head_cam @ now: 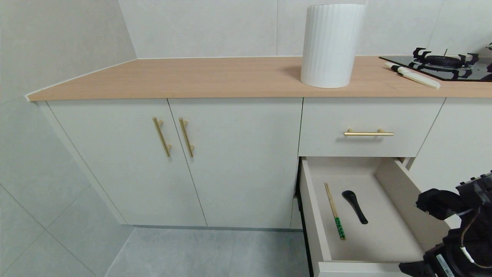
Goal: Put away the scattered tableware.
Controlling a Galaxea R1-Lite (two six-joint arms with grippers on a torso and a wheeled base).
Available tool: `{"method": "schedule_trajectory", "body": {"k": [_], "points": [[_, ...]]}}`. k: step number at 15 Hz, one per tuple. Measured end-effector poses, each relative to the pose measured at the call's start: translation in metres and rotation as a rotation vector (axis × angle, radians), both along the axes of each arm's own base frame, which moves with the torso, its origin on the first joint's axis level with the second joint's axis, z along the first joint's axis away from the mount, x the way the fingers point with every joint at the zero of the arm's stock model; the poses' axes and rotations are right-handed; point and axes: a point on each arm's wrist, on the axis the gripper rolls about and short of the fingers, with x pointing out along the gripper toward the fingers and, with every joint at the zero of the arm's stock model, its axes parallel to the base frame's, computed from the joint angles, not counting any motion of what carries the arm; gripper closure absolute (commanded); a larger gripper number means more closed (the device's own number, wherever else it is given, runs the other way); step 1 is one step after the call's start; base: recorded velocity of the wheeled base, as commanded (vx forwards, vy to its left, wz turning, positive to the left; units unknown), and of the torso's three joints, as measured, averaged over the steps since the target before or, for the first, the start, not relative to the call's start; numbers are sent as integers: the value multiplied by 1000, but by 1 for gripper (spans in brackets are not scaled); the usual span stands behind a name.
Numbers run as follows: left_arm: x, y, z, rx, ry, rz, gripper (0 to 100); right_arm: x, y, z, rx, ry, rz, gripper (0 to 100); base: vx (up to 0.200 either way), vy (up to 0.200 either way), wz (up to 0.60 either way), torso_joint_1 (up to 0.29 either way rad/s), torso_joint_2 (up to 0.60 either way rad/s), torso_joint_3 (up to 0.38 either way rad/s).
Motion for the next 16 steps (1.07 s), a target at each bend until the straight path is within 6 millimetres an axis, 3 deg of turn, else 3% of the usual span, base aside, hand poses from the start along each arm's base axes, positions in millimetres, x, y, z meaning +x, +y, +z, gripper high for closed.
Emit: {"method": "schedule_trajectory", "body": {"k": [8, 16], "points": [[0, 0, 0, 0, 1, 0, 0, -28, 8, -14, -137, 175, 233, 0, 0, 0, 0, 0, 0, 0], [0, 0, 0, 0, 0, 0, 0, -8, 18, -38, -165, 279, 189, 0, 0, 0, 0, 0, 0, 0]]}}
